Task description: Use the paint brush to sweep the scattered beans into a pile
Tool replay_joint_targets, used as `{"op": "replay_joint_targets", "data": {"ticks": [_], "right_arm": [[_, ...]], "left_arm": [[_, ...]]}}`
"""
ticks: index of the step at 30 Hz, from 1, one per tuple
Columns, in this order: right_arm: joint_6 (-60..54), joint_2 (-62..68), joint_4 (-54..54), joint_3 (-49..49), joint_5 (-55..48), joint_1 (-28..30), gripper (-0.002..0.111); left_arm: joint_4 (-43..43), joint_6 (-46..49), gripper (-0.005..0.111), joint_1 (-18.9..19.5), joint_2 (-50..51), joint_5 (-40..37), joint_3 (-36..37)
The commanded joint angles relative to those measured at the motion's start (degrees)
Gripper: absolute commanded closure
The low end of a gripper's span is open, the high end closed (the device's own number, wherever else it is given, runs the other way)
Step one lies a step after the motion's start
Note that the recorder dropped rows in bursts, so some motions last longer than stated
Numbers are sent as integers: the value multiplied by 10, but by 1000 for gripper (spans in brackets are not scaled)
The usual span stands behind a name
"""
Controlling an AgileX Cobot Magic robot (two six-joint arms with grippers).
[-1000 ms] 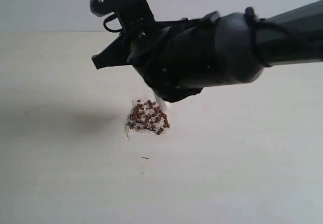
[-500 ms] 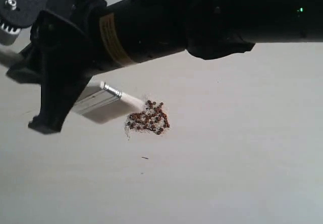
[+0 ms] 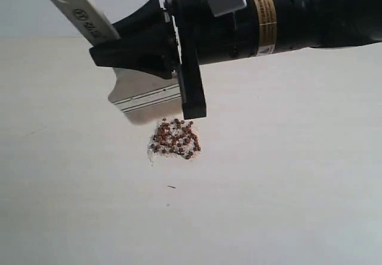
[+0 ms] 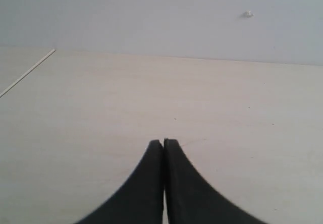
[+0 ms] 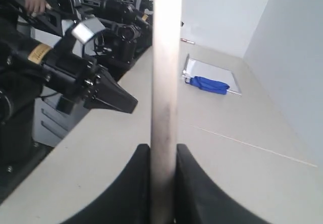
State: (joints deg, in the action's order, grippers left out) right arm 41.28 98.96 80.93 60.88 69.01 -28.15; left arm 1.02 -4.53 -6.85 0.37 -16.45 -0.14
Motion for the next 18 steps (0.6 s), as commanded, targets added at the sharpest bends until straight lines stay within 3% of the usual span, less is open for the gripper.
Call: {"op": "replay_joint_targets", "data": {"ticks": [1, 7, 14, 18], "right_arm": [[-95, 30, -26, -2, 9, 42, 108], [-257, 108, -145, 15, 9, 78, 108], [-251, 183, -11, 82, 9, 78, 108], [-298, 209, -12, 82, 9, 78, 108]], "left_arm": [[2, 2, 107, -1, -4, 2, 1], [2, 2, 107, -1, -4, 2, 1], [2, 2, 107, -1, -4, 2, 1], [2, 2, 107, -1, -4, 2, 1]]}}
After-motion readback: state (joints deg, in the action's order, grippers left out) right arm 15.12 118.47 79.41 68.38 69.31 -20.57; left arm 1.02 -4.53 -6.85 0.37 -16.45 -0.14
